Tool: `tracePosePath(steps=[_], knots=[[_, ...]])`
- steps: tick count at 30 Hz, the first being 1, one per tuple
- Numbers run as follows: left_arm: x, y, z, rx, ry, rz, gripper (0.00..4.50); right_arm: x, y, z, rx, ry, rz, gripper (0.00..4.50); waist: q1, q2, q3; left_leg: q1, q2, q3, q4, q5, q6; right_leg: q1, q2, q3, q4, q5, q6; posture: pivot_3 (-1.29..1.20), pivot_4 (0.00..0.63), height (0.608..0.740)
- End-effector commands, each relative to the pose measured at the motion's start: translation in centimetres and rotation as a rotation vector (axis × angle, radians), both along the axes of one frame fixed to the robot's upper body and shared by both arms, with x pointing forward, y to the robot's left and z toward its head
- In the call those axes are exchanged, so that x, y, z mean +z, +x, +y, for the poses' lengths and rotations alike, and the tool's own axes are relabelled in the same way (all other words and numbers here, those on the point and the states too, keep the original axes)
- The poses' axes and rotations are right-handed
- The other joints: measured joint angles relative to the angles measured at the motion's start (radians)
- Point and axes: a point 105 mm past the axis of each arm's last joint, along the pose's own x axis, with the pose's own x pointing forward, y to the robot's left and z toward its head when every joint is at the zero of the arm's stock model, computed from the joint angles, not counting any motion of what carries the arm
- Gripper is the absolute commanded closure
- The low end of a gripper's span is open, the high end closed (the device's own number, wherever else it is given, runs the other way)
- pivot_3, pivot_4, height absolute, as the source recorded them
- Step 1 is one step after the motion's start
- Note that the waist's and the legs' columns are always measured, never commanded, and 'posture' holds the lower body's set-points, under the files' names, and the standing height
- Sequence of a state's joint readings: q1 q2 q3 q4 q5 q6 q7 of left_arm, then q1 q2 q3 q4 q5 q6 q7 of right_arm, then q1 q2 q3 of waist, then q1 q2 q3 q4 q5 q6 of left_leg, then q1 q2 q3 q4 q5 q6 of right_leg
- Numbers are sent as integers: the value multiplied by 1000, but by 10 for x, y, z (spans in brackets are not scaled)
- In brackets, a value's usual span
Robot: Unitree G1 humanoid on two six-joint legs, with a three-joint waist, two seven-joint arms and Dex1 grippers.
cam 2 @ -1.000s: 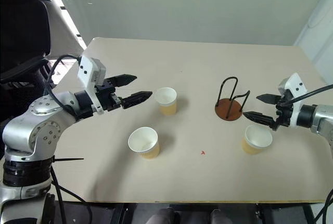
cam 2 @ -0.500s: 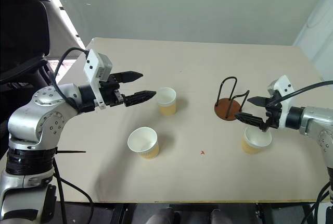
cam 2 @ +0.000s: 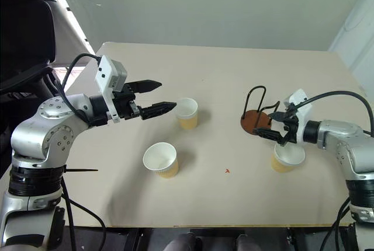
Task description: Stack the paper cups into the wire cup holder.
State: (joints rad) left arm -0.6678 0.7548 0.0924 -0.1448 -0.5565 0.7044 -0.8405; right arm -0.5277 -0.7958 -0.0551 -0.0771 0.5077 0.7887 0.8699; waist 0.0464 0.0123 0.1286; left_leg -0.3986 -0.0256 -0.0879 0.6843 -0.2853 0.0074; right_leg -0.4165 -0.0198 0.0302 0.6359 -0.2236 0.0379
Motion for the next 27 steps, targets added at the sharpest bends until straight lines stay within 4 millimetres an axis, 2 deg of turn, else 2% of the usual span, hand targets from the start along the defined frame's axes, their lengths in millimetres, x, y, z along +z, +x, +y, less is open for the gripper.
tracePosePath(steps=[1,15,18,27], knots=[[12,-4,1,3,8,-63,19,10,6,5,-2,-12,-62,11,0,0,0,0,0,0,0,0,0,0,0,0,0,0,0,0,150,740],[10,-3,2,8,16,-59,19,13,19,15,-34,23,-111,11,0,0,0,0,0,0,0,0,0,0,0,0,0,0,0,0,150,740],[8,-3,2,4,18,-53,0,14,22,17,-47,31,-113,609,0,0,0,0,0,0,0,0,0,0,0,0,0,0,0,0,150,740],[5,-2,3,-2,29,-41,0,13,23,29,-62,60,-107,3774,0,0,0,0,0,0,0,0,0,0,0,0,-1,0,0,0,150,740]])
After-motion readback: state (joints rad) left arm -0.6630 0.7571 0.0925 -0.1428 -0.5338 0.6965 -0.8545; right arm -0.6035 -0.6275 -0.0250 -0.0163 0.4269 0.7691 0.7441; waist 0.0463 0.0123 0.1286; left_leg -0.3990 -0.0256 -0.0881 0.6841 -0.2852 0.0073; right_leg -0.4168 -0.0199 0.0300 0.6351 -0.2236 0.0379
